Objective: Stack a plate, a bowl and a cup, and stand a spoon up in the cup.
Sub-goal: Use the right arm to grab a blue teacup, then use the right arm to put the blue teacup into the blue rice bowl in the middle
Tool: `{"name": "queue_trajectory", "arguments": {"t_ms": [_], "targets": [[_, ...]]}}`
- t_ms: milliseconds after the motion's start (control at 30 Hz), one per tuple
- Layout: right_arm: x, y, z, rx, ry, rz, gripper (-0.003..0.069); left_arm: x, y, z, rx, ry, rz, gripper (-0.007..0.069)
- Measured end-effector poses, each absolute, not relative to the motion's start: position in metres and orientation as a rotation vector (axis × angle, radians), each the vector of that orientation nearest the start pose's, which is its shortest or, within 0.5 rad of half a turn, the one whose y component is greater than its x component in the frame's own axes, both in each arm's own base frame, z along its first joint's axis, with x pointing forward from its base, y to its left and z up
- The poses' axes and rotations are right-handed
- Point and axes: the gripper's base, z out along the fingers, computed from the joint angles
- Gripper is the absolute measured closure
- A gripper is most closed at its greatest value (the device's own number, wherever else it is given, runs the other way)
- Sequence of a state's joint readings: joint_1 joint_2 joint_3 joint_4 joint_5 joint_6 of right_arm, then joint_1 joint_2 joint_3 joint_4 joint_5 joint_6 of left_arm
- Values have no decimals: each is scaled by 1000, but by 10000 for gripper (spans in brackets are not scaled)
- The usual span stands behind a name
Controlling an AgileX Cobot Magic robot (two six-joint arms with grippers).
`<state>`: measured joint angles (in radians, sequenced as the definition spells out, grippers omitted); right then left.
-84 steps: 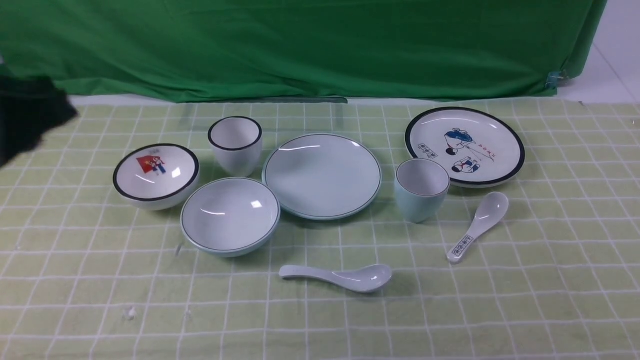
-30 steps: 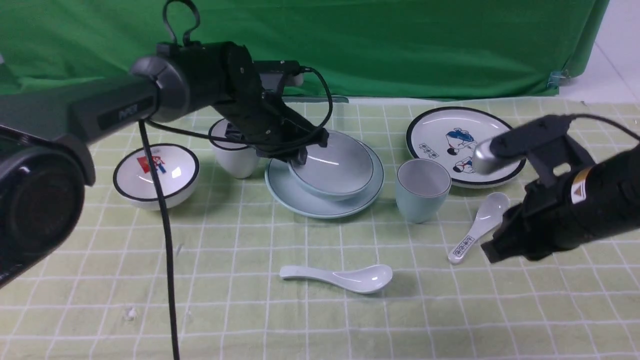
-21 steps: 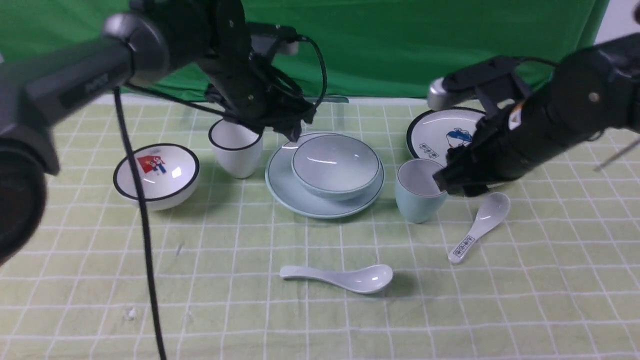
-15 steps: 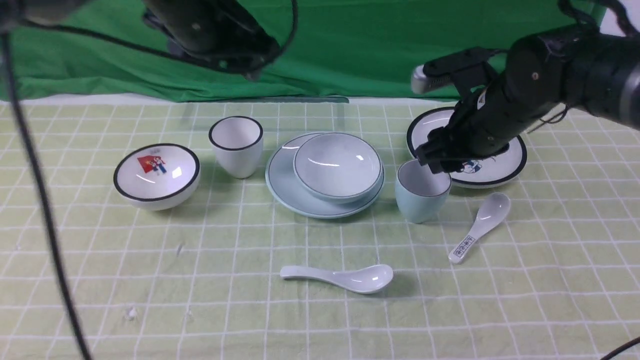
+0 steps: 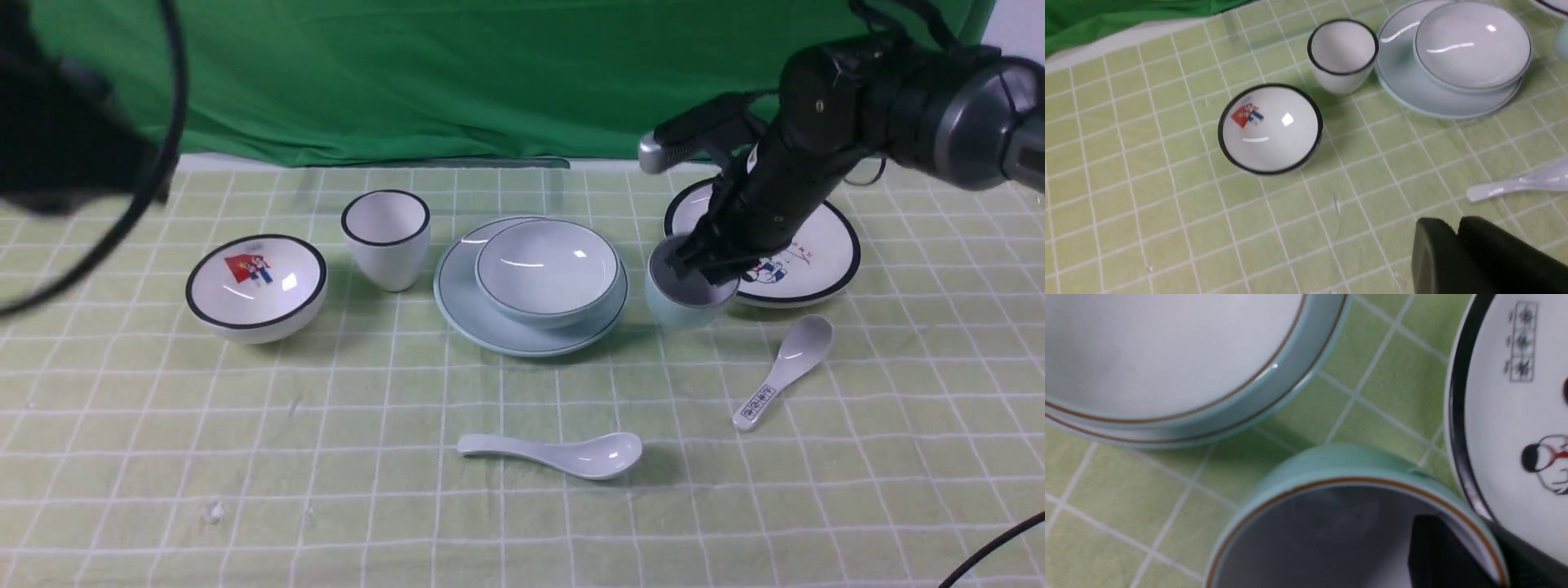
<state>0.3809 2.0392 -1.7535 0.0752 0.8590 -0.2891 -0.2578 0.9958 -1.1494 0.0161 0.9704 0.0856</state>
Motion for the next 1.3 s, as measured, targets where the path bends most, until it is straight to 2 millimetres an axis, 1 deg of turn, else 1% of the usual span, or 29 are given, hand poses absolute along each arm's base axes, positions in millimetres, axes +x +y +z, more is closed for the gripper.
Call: {"name": "queue_trajectory", "arguments": {"t_ms": [67, 100, 133, 167, 200, 233, 267, 300, 333, 367, 400, 467, 500, 633, 667, 700, 767, 800, 833, 867, 900, 1033, 1233, 1300], "targets": [[423, 187, 269, -864, 2427, 145, 571, 163, -42, 380, 423, 2246, -57, 613], [423, 197, 277, -887, 2379, 162, 571, 151, -39, 360, 433, 2242, -52, 613], [423, 205, 282, -898, 2350, 173, 571, 148, -38, 353, 436, 2228, -51, 613], [425, 216, 285, -912, 2318, 189, 571, 141, -36, 337, 444, 2224, -49, 613], [426, 219, 283, -915, 2316, 192, 571, 140, -36, 335, 445, 2230, -50, 613], [430, 232, 279, -932, 2293, 209, 571, 134, -35, 318, 451, 2238, -55, 613], [432, 234, 275, -936, 2299, 210, 571, 133, -35, 314, 450, 2247, -62, 613], [435, 241, 271, -943, 2294, 216, 571, 132, -35, 309, 455, 2258, -61, 613], [442, 250, 252, -950, 2328, 226, 571, 131, -36, 301, 447, 2280, -90, 613], [444, 251, 252, -947, 2328, 227, 571, 131, -37, 301, 445, 2279, -93, 613], [449, 255, 236, -942, 2365, 232, 571, 132, -38, 301, 429, 2264, -123, 613], [455, 257, 227, -934, 2387, 232, 571, 133, -40, 303, 414, 2243, -145, 613], [457, 258, 225, -919, 2393, 236, 571, 134, -40, 304, 407, 2226, -151, 613], [458, 259, 227, -859, 2416, 256, 569, 136, -40, 306, 403, 2198, -151, 613], [458, 259, 228, -827, 2430, 268, 549, 136, -40, 306, 401, 2190, -151, 613], [458, 259, 227, -825, 2432, 269, 545, 136, -41, 307, 401, 2188, -151, 613], [458, 259, 228, -812, 2434, 273, 454, 137, -41, 307, 399, 2179, -154, 613], [458, 259, 228, -810, 2434, 274, 445, 137, -41, 307, 399, 2178, -154, 613], [458, 259, 229, -805, 2434, 275, 389, 137, -41, 307, 400, 2177, -153, 613], [459, 259, 229, -801, 2433, 277, 351, 137, -41, 308, 400, 2176, -154, 613], [459, 259, 229, -799, 2432, 277, 328, 137, -41, 308, 399, 2176, -157, 613], [459, 259, 230, -792, 2425, 280, 300, 137, -41, 308, 397, 2175, -159, 613], [459, 259, 230, -794, 2428, 280, 297, 137, -41, 307, 397, 2177, -160, 611], [455, 259, 236, -833, 2424, 271, 296, 137, -41, 306, 396, 2175, -160, 611]]}}
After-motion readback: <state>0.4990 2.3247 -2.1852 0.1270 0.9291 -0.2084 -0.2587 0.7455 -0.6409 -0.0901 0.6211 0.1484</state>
